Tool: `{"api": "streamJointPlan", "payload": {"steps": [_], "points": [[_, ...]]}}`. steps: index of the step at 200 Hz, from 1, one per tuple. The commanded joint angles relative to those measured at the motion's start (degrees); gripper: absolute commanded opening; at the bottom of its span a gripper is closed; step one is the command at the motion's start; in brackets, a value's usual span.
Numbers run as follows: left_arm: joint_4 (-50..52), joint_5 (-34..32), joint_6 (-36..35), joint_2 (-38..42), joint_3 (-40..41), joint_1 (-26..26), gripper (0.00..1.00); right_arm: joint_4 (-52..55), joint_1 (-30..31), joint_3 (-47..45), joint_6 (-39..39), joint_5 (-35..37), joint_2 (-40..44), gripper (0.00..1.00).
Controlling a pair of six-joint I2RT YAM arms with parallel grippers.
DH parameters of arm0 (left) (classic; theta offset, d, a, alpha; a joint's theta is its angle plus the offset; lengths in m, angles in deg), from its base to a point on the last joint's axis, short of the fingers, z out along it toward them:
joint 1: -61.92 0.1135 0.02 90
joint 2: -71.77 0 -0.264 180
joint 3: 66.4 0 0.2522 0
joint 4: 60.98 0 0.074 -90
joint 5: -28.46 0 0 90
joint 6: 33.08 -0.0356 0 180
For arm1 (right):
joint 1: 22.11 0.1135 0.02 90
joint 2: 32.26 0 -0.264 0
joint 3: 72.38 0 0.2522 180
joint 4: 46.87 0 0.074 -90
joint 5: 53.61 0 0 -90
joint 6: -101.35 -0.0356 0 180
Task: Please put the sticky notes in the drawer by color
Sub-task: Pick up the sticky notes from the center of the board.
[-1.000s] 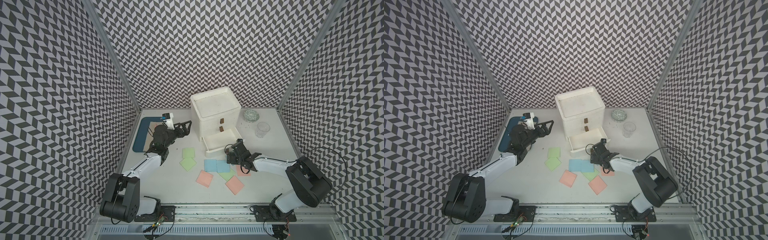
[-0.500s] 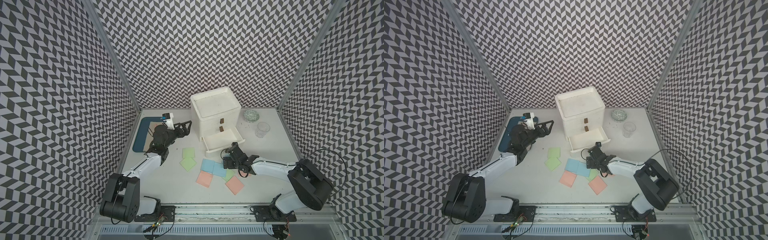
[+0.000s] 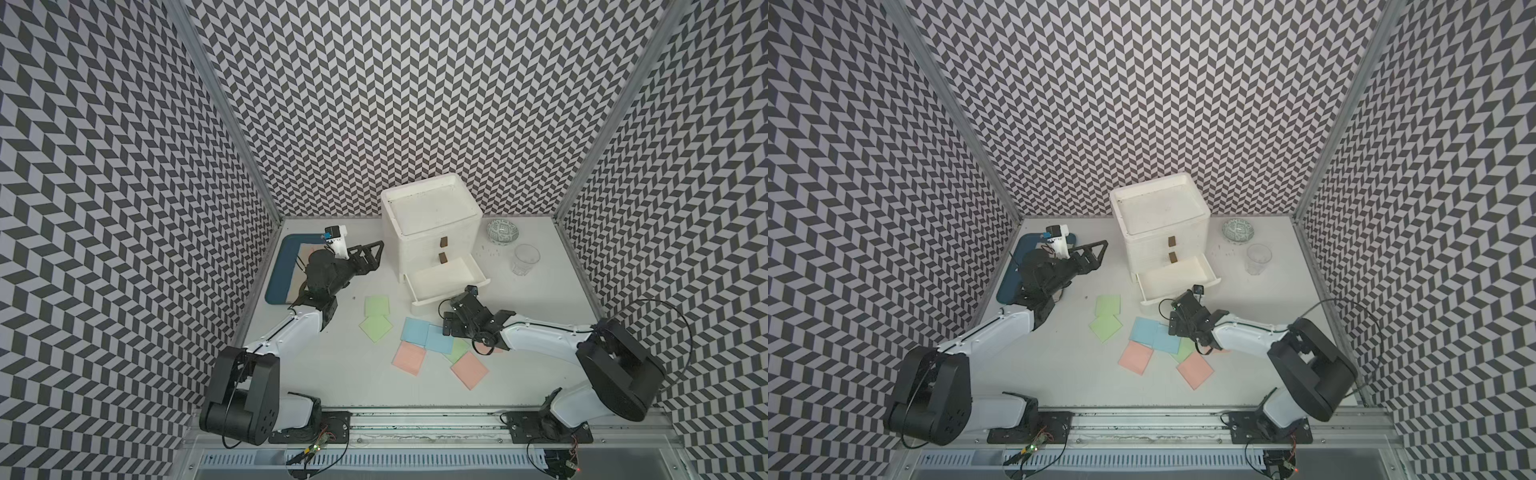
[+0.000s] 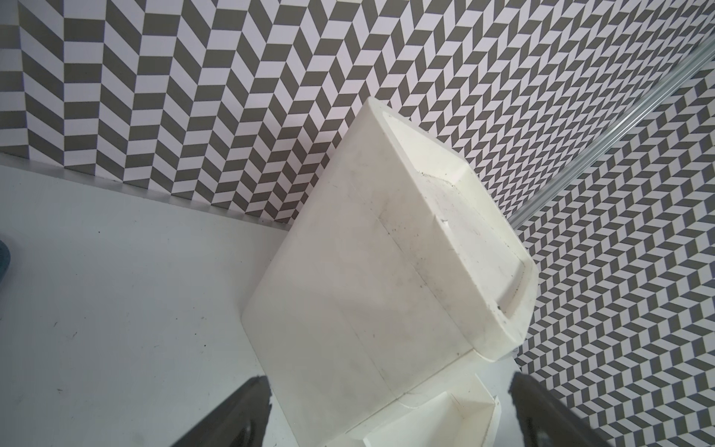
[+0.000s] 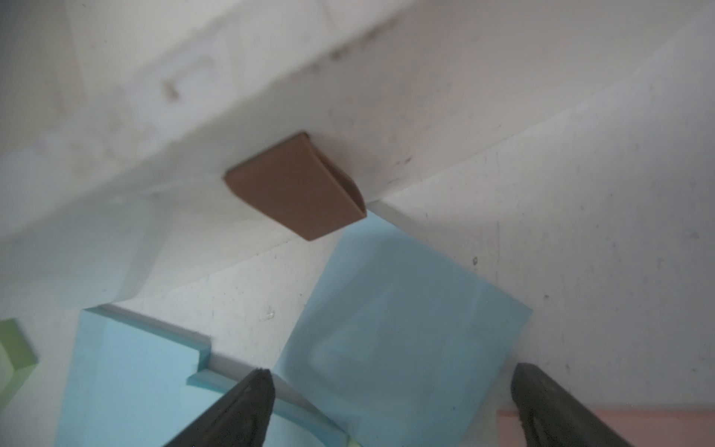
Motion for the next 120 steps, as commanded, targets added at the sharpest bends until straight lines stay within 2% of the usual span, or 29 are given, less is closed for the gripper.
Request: {"api": "streamJointPlan", "payload": {"steps": [1, 42, 74, 120], "points": [[-1.6, 1.0, 0.0, 1.5, 0.3, 0.2, 1.0, 4.7, 2.4, 2.5, -5.1, 2.2, -5.2, 1.0], [-1.3, 0.9, -0.4, 2.1, 0.3, 0.2, 1.0, 12.1, 5.5, 8.8, -7.9, 8.8, -12.7, 1.0], [-1.6, 1.0, -0.5, 2.0, 0.5, 0.3, 1.0, 16.1, 6.2, 6.6, -10.0, 12.4, -13.1, 0.99], [-1.9, 1.2, -0.3, 1.7, 0.5, 0.3, 1.0, 12.4, 6.1, -1.1, -8.6, 9.9, -5.7, 0.81]]}}
